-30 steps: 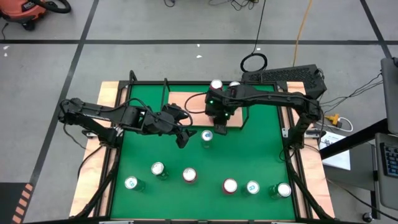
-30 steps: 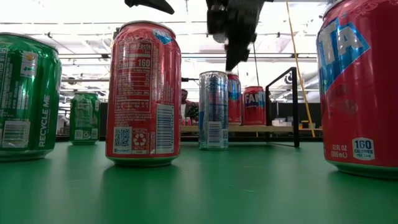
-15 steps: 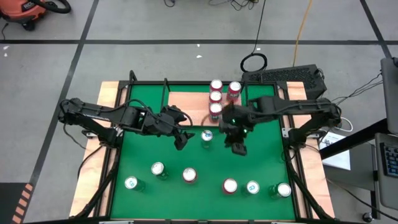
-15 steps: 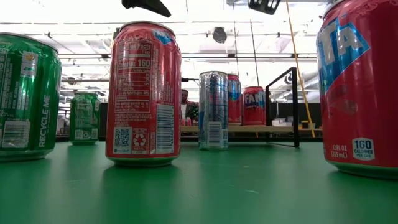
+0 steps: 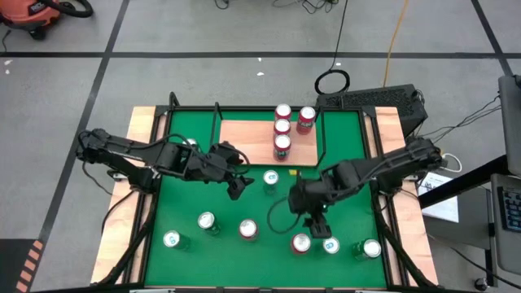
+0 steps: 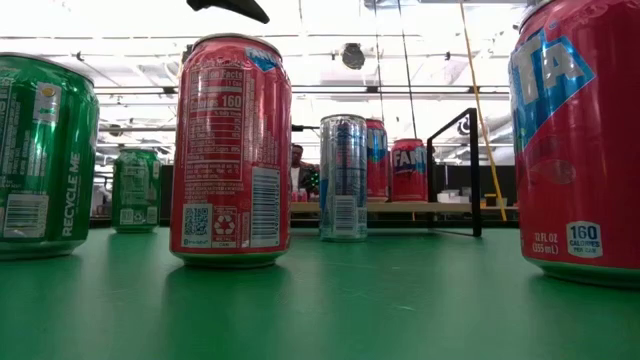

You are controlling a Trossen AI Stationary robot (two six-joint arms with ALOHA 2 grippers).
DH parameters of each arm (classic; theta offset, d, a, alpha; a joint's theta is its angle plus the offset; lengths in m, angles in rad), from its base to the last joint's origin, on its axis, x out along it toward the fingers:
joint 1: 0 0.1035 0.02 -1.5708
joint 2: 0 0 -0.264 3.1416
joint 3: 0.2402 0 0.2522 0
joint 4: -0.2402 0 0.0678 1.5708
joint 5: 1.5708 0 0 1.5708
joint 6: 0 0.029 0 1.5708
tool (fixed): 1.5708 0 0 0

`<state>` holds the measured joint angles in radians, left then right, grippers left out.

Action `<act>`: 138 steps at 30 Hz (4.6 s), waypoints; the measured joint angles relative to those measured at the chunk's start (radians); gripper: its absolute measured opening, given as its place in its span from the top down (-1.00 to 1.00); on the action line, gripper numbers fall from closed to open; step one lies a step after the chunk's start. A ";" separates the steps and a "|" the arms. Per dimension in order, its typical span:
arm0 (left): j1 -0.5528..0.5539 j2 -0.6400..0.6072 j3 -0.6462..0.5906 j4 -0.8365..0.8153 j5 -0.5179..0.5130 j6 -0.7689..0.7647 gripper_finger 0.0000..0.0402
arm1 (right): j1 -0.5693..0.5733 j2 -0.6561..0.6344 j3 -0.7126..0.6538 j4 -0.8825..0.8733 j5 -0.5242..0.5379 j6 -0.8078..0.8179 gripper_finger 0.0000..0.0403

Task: Place canned beverage on shelf
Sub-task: Put the red soda can on the shelf aligned with the other red soda can on the shelf

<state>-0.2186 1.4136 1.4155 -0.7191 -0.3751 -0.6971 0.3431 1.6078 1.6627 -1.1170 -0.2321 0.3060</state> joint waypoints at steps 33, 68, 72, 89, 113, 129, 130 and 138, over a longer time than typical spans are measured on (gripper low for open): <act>-0.120 0.000 0.000 -0.163 -0.043 -0.201 -0.90 | 0.161 0.347 0.000 0.078 0.075 -0.051 -0.77; -0.186 0.001 0.000 0.071 -0.014 -0.075 -0.90 | 0.116 0.184 0.192 -0.116 0.083 -0.015 -0.44; -0.212 0.001 0.000 0.266 0.050 0.070 -0.90 | 0.103 0.133 0.319 -0.176 0.130 -0.080 -0.44; -0.110 0.111 0.002 0.626 0.163 0.209 -0.91 | -0.028 0.023 0.505 -0.222 0.158 -0.381 -0.45; -0.104 0.224 0.000 0.688 0.042 0.246 -0.49 | -0.113 0.019 0.505 -0.151 0.142 -0.578 -0.46; -0.103 0.224 0.029 0.699 -0.110 0.360 -0.49 | -0.140 -0.004 0.505 -0.129 0.193 -0.124 -0.90; -0.103 0.224 0.037 0.699 -0.148 0.377 -0.49 | -0.142 -0.009 0.505 -0.111 0.202 -0.081 -0.90; -0.101 0.221 0.096 0.684 -0.510 0.551 -0.49 | -0.218 -0.066 0.505 -0.017 0.337 0.349 -0.89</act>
<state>-0.3199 1.6342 1.5111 -0.0347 -0.8855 -0.1460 0.1249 1.5416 2.1674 -1.1337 0.1044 0.6552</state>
